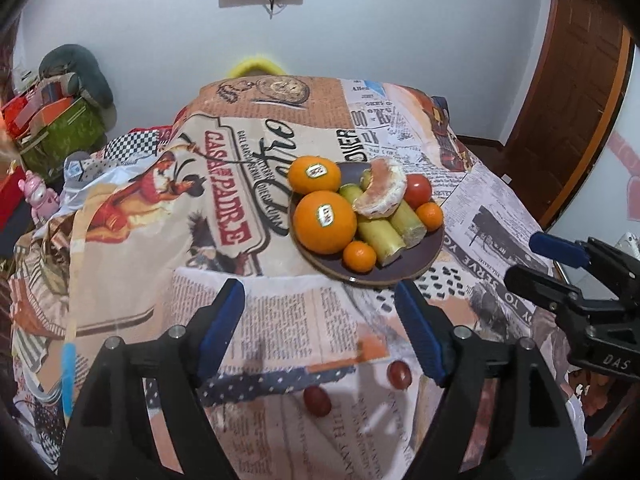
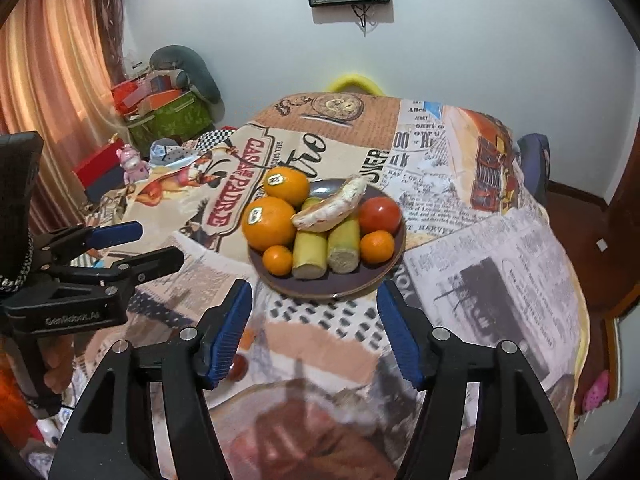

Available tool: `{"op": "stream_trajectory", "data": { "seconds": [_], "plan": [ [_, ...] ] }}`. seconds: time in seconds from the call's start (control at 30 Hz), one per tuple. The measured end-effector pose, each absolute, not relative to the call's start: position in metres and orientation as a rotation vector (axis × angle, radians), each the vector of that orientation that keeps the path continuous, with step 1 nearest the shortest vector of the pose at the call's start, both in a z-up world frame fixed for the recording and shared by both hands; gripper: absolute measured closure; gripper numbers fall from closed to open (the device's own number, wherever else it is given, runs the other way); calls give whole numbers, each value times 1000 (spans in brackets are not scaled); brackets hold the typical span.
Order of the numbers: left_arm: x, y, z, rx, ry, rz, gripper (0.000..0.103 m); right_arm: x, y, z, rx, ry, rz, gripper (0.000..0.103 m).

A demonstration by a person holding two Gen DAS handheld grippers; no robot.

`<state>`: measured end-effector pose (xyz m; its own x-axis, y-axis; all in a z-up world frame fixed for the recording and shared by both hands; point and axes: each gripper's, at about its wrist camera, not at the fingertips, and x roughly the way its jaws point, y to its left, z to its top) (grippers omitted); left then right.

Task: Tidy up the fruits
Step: 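Move both tools to the dark red dates and grasp one with each tool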

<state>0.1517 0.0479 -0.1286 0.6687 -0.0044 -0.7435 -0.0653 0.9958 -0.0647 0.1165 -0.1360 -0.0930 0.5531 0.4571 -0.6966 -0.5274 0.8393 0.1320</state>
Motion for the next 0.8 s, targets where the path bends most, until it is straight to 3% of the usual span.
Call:
{"op": "stream_trajectory", "data": {
  "seconds": [0.5,0.57,0.8],
  "plan": [
    [119,73,-175,-108,935,16,27,98,-103,-137,-71,935,676,42],
    [116,74,-183,-113,948,4,31,97,-97,-143,-79,954,682,49],
    [110,75,-201,-135,990,-38,33,98,-83,-165,-90,1035,706,65]
  ]
}}
